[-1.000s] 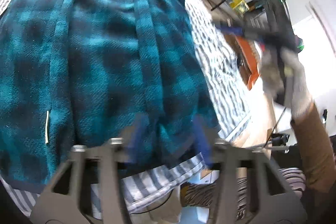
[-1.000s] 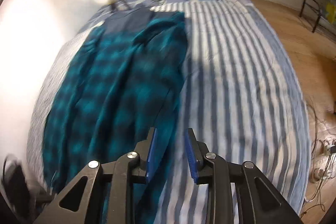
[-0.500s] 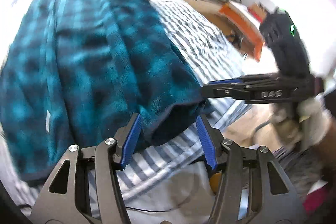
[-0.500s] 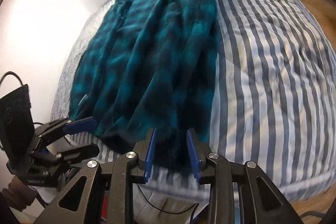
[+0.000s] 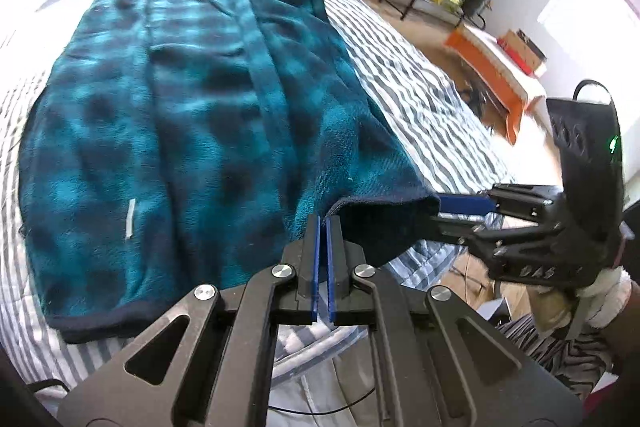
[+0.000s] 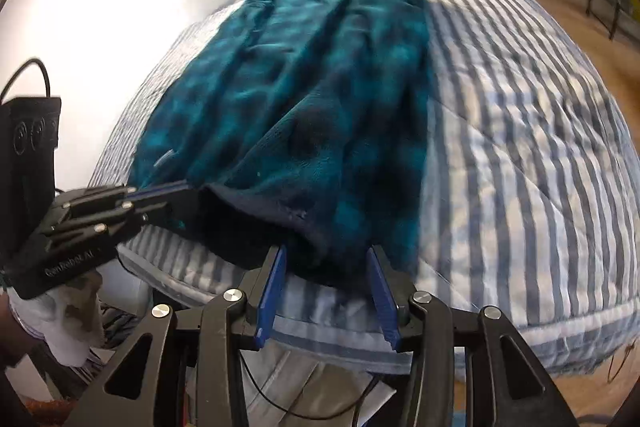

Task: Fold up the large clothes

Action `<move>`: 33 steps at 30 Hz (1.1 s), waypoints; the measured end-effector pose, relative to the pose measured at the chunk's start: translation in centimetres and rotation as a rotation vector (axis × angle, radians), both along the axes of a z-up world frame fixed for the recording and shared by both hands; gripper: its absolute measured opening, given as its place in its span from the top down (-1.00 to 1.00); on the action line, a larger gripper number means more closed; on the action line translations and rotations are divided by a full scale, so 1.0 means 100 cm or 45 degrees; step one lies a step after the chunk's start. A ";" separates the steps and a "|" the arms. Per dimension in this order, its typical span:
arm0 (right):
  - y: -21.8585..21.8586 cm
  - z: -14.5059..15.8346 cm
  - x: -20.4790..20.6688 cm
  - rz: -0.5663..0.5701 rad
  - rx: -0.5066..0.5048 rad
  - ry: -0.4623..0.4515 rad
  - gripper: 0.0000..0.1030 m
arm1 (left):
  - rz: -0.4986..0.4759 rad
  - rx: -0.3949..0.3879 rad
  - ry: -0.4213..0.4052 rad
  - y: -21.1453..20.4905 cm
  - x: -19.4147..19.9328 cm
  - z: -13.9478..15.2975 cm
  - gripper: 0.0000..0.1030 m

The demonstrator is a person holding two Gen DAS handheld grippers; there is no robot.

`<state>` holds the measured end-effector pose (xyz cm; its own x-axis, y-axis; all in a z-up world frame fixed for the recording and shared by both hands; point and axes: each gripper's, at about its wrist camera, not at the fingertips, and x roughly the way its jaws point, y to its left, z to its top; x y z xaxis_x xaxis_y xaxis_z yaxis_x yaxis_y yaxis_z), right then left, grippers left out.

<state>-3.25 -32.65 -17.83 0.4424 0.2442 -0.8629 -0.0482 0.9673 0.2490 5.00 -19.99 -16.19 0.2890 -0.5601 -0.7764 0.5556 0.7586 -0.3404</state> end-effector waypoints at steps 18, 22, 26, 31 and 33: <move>-0.036 0.044 -0.019 0.065 0.063 -0.068 0.45 | -0.005 -0.086 0.118 0.001 0.014 0.001 0.45; -0.079 0.038 0.012 -0.138 0.267 -0.068 0.44 | 0.071 -0.150 0.261 -0.010 0.044 -0.010 0.39; -0.094 0.014 0.048 -0.239 0.255 0.032 0.46 | 0.107 -0.138 0.343 -0.026 0.059 -0.027 0.39; -0.072 -0.003 0.058 -0.139 0.219 0.147 0.53 | 0.043 -0.065 0.355 -0.047 0.056 -0.042 0.44; -0.056 -0.009 0.061 -0.070 0.190 0.173 0.53 | 0.036 0.008 0.303 -0.050 0.053 -0.044 0.99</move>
